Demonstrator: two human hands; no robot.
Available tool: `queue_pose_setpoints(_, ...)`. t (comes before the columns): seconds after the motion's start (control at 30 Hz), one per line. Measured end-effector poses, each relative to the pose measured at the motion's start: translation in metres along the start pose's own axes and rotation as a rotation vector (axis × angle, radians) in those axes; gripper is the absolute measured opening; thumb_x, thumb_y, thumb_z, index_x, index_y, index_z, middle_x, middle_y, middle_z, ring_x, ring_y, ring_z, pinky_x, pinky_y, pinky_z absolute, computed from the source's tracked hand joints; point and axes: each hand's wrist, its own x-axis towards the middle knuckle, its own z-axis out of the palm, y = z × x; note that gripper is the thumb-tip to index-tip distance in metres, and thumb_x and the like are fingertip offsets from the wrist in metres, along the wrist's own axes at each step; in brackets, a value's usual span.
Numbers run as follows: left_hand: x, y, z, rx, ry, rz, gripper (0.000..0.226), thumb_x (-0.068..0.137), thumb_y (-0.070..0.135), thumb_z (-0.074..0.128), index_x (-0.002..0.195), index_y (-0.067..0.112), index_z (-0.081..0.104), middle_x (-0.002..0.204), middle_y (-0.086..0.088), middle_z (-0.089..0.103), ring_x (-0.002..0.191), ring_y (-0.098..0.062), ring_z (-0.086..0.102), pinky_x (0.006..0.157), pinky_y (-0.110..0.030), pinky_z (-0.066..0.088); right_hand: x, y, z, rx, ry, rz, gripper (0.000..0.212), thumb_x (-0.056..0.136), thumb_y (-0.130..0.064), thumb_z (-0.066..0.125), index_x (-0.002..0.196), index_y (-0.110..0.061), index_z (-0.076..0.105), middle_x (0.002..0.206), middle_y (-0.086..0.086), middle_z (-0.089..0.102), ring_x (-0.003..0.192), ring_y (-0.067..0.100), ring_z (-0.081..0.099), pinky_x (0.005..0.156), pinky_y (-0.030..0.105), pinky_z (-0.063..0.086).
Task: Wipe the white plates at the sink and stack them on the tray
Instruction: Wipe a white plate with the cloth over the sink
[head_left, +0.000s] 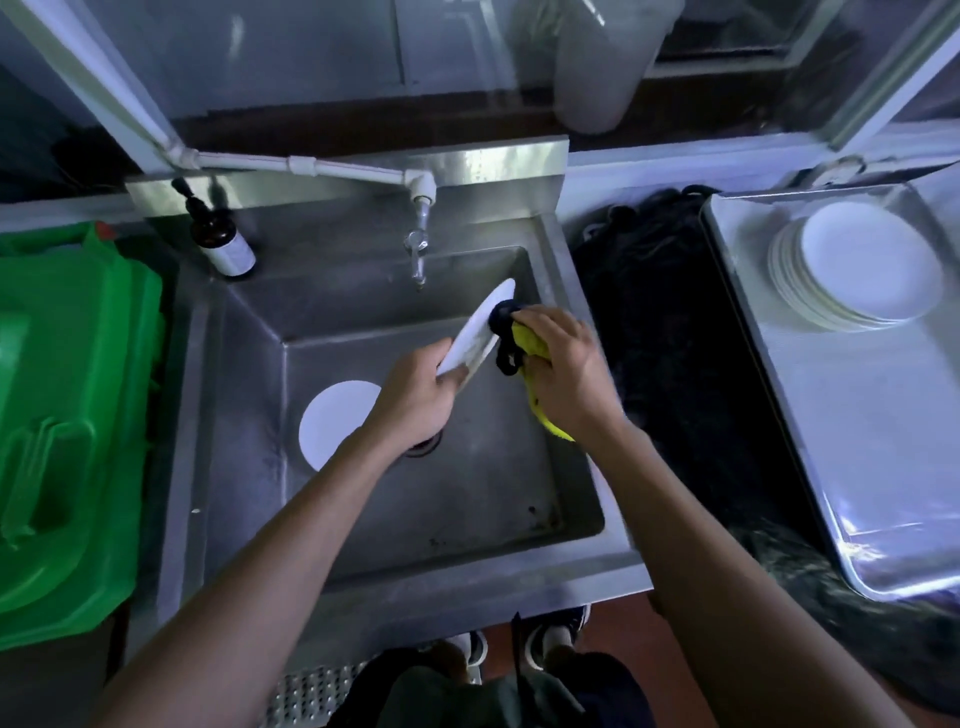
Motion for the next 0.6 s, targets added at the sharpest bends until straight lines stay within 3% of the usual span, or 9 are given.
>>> queue_pose_setpoints(0.07,0.007,0.021,0.014,0.112,0.009,0.064,0.016,0.100,0.022,0.050,0.088,0.012,0.051,0.061,0.002,0.043,0.055,-0.020,0.040,0.054,-0.034,0.033,-0.007,0.018,-0.024,-0.032,0.041,0.050,0.058,0.080,0.007,0.060,0.134,-0.013,0.061,0.141,0.005,0.056,0.119,0.037,0.052,0.099,0.052,0.046)
queue_pose_setpoints(0.17,0.018,0.056,0.038,0.242,0.068,0.214,0.020,0.101,0.019,0.053,0.088,0.023,0.039,0.058,0.006,0.040,0.051,-0.018,0.039,0.050,-0.030,0.026,-0.019,0.047,-0.060,-0.061,0.109,0.095,0.058,0.080,0.003,0.062,0.135,-0.016,0.060,0.142,0.002,0.055,0.117,0.037,0.051,0.096,0.052,0.048)
queue_pose_setpoints(0.23,0.024,0.084,0.054,0.361,0.116,0.343,0.011,0.099,0.016,0.059,0.101,0.027,0.061,0.060,0.003,0.047,0.051,-0.017,0.041,0.047,-0.027,0.022,-0.027,0.067,-0.085,-0.081,0.141,0.119,0.058,0.081,0.001,0.062,0.135,-0.019,0.060,0.141,0.001,0.054,0.117,0.036,0.051,0.095,0.052,0.049)
queue_pose_setpoints(0.3,0.033,0.109,0.071,0.461,0.110,0.473,0.029,0.097,0.011,0.060,0.123,0.023,0.068,0.075,-0.006,0.067,0.059,-0.021,0.054,0.045,-0.025,0.030,-0.036,0.086,-0.109,-0.104,0.169,0.137,0.058,0.081,-0.001,0.062,0.136,-0.021,0.060,0.141,0.000,0.055,0.117,0.036,0.052,0.096,0.050,0.049)
queue_pose_setpoints(0.4,0.047,0.146,0.100,0.530,0.046,0.566,0.044,0.098,0.006,0.055,0.136,0.027,0.063,0.119,-0.006,0.074,0.097,-0.033,0.071,0.064,-0.041,0.057,-0.049,0.112,-0.144,-0.105,0.224,0.158,0.060,0.078,0.004,0.064,0.134,-0.017,0.062,0.138,0.003,0.057,0.119,0.035,0.053,0.101,0.044,0.046)
queue_pose_setpoints(0.47,0.055,0.168,0.121,0.548,0.032,0.672,0.046,0.095,-0.001,0.056,0.134,0.022,0.065,0.127,-0.005,0.071,0.109,-0.032,0.070,0.074,-0.048,0.060,-0.058,0.129,-0.166,-0.100,0.263,0.181,0.062,0.075,0.007,0.065,0.133,-0.016,0.064,0.137,0.003,0.059,0.118,0.034,0.053,0.102,0.038,0.043)
queue_pose_setpoints(0.6,0.076,0.212,0.168,0.645,-0.014,0.809,0.053,0.091,-0.009,0.052,0.134,0.019,0.064,0.131,-0.003,0.069,0.112,-0.030,0.070,0.081,-0.046,0.059,-0.078,0.163,-0.204,-0.103,0.315,0.228,0.063,0.077,0.007,0.062,0.133,-0.019,0.063,0.138,-0.001,0.058,0.118,0.035,0.051,0.099,0.031,0.038)
